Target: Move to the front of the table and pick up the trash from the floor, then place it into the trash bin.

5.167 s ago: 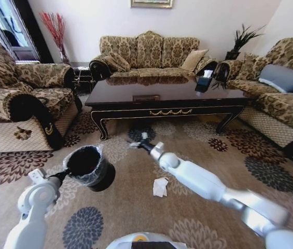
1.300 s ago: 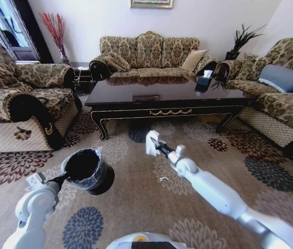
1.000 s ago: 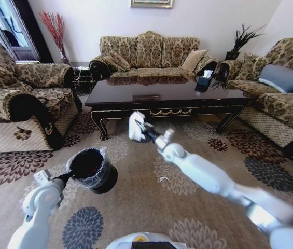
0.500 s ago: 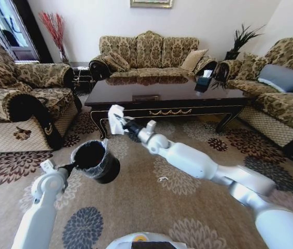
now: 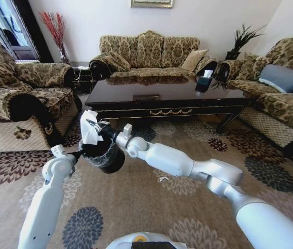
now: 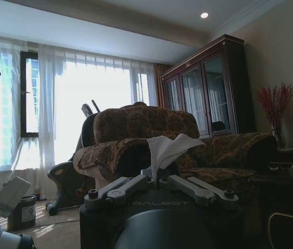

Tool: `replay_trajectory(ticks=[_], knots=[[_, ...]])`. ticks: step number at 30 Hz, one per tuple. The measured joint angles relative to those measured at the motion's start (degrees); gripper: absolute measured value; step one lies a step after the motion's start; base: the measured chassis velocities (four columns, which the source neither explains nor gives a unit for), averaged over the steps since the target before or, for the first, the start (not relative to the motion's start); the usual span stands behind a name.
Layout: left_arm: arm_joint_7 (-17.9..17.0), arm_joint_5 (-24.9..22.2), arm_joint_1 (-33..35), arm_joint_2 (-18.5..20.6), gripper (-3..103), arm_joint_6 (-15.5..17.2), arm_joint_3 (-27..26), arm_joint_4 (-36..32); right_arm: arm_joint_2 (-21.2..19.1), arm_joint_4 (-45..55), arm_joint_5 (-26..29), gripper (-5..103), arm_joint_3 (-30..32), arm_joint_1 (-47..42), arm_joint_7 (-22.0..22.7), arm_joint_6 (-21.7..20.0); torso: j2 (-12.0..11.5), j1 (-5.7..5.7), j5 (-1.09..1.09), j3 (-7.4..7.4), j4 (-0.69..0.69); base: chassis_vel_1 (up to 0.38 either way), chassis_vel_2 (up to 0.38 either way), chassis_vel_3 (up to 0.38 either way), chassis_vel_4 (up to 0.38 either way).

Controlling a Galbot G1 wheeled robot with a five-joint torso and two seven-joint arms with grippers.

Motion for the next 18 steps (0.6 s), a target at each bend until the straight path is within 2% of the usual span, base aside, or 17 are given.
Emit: replay_trajectory(ticks=[3,6,8,11,12,14,15,17,18], knots=[[0.04,0.0,0.01,-0.16,4,0.01,-0.16,-0.02,-0.42,-0.63,-0.86,0,-0.25,-1.13,0.33,0.34,0.0,0.0,0.0,0.0,0.0,0.0,0.0,0.0,0.0],[0.07,-0.11,0.14,-0.65,4,0.02,-0.66,-0.88,-1.26,-1.57,-2.47,16,-1.18,-2.54,0.78,1.03,0.0,0.0,0.0,0.0,0.01,0.0,0.0,0.0,0.0],[0.07,-0.19,0.15,-0.67,4,0.02,-0.77,-1.08,-1.41,-1.66,-2.68,16,-1.33,-2.74,0.82,1.2,0.0,0.0,0.0,0.0,0.01,0.0,0.0,0.0,0.0],[0.1,-1.47,0.24,0.02,4,0.03,-2.32,-2.76,-1.73,-2.23,-3.1,32,-1.51,-3.93,0.73,3.85,0.0,-0.01,0.0,-0.01,-0.01,0.0,0.0,0.0,0.0],[0.1,-1.47,0.24,0.02,4,0.03,-2.32,-2.76,-1.73,-2.23,-3.1,32,-1.51,-3.93,0.73,3.85,0.0,-0.01,0.0,-0.01,-0.01,0.0,0.0,0.0,0.0],[0.06,-2.07,0.55,1.01,4,0.03,-3.6,-3.39,-1.94,-2.45,-3.09,43,-1.13,-4.54,0.39,5.34,0.0,-0.01,0.02,0.0,0.02,0.0,0.0,0.0,0.0],[0.06,-2.36,1.05,1.55,4,0.02,-4.17,-3.73,-2.18,-2.23,-2.95,43,-0.69,-4.71,0.22,5.73,0.0,-0.01,0.01,-0.01,0.03,0.0,0.0,0.0,0.0],[0.14,-2.57,1.99,2.0,4,0.02,-4.98,-4.1,-2.83,-1.78,-2.71,54,-0.22,-4.83,-0.18,5.87,0.0,-0.01,0.01,0.0,0.04,0.0,0.0,0.0,0.0],[0.14,-2.57,1.99,2.0,4,0.02,-4.98,-4.1,-2.83,-1.78,-2.71,54,-0.22,-4.83,-0.18,5.87,0.0,-0.01,0.01,0.0,0.04,0.0,0.0,0.0,0.0]])
